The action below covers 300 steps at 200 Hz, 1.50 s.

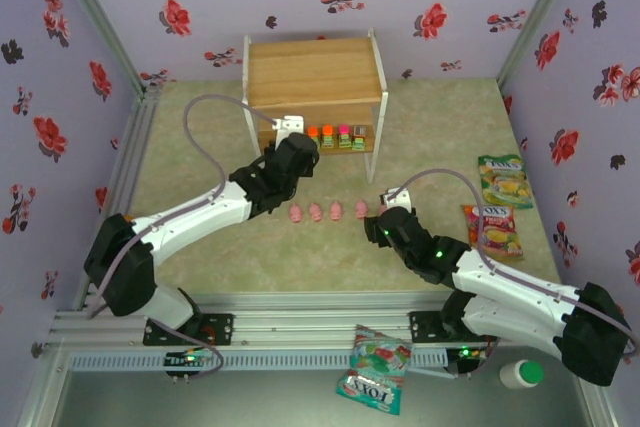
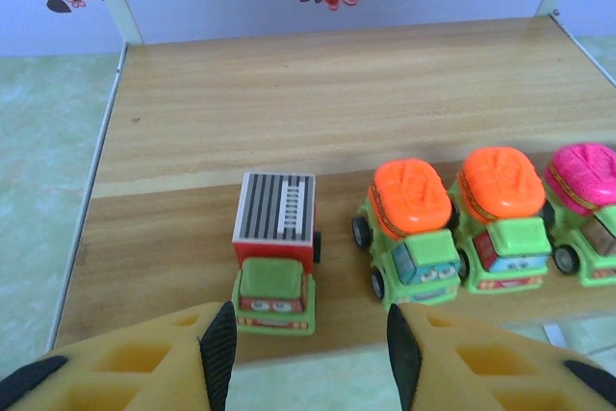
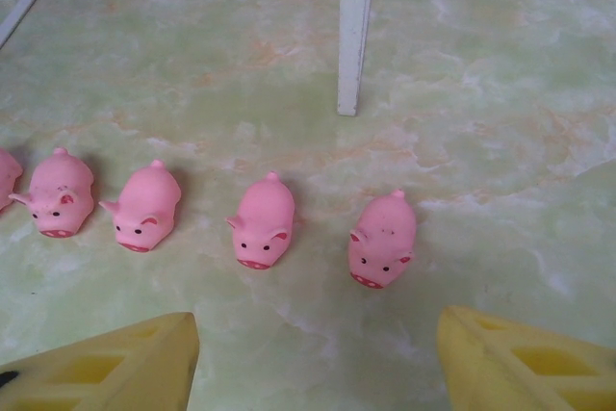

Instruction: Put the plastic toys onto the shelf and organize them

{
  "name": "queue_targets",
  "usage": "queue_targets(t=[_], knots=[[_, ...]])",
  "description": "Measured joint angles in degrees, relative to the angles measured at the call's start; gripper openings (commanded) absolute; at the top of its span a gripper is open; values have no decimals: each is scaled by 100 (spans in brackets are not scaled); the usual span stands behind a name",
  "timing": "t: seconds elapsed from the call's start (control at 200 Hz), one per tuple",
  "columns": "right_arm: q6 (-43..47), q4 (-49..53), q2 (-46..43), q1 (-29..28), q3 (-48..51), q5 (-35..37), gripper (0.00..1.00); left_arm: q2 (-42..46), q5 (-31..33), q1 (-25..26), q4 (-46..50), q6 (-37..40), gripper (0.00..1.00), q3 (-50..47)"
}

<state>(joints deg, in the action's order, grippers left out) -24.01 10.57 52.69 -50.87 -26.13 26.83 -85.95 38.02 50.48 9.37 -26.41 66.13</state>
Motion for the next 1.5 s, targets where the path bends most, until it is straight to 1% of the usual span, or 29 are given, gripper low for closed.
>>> queue_targets(t=[0.37, 0.625, 0.815, 0.94, 1.15, 1.25, 1.36, 1.5], knots=[[0, -7, 118, 0, 0, 22, 72, 640, 251, 358, 105, 92, 53, -481], [-81, -4, 236, 7, 0, 142, 73, 699, 249, 455, 44, 282, 57, -1029], [-323, 4, 365, 76, 0, 249, 70, 1064, 162, 557, -46, 278, 64, -1753], [-498, 24, 640, 114, -44, 286, 68, 1351, 74, 586, -96, 262, 69, -2114], [-702, 22, 1202, 179, -131, 295, 65, 1805, 31, 616, -125, 258, 70, -2555], [-763, 20, 1329, 280, -157, 278, 64, 2074, 31, 621, -120, 260, 70, -2822], [-809, 17, 1451, 417, -190, 251, 62, 2302, 33, 621, -125, 269, 73, -3069], [-850, 17, 1604, 505, -291, 216, 62, 2446, 33, 621, -122, 291, 75, -3265]])
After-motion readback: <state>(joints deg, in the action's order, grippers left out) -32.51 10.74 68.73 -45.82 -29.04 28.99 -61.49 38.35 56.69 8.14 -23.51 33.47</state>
